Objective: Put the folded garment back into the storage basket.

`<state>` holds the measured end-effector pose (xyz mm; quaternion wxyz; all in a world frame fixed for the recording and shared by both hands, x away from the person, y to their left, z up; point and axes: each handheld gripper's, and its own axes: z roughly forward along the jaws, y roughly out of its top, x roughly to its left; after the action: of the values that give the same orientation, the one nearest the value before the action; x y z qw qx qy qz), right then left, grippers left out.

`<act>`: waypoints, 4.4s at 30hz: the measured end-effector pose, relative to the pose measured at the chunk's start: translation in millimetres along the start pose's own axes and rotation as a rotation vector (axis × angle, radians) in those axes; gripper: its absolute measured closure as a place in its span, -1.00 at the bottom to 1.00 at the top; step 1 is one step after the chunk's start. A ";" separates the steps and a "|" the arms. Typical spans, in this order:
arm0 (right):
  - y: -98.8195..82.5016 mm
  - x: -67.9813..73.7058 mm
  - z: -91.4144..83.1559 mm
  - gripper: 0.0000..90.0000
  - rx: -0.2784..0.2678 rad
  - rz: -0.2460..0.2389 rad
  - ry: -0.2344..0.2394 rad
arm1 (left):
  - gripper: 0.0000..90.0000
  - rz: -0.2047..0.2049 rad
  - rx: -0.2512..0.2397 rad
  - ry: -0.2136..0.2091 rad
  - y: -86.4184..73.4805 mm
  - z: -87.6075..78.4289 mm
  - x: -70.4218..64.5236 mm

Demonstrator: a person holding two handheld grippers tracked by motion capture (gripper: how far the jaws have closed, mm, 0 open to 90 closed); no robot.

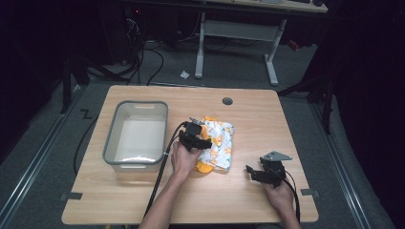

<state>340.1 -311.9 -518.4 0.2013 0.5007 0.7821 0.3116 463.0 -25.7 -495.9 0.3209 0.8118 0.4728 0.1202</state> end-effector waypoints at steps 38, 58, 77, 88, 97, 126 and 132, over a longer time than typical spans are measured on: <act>0.0 0.0 0.0 -0.36 0.000 -0.001 0.002 | 0.61 0.056 0.007 -0.038 -14.4 9.1 -10.9; 0.0 0.1 0.0 -0.36 -0.001 0.000 0.002 | 0.67 0.019 -0.086 -0.152 -5.9 -26.9 -11.1; -0.1 0.1 0.0 -0.36 -0.001 -0.001 0.002 | 0.70 0.036 -0.168 -0.222 -3.8 -64.6 -15.5; -0.1 0.1 0.0 -0.36 -0.001 -0.001 0.002 | 0.70 0.037 -0.211 -0.243 -5.0 -89.9 -11.0; -0.1 0.1 -0.1 -0.36 0.000 -0.001 0.003 | 0.70 0.010 -0.245 -0.275 -5.2 -108.5 0.2; -0.1 0.1 -0.1 -0.36 -0.001 -0.002 0.003 | 0.70 -0.022 -0.301 -0.265 -1.6 -154.0 40.6; -0.2 0.1 -0.1 -0.36 -0.001 -0.002 0.003 | 0.70 -0.026 -0.312 -0.253 -1.0 -162.7 47.9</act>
<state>339.9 -311.9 -518.4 0.2005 0.4991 0.7829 0.3126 406.3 81.4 -377.2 0.5011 0.7548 0.4147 0.0847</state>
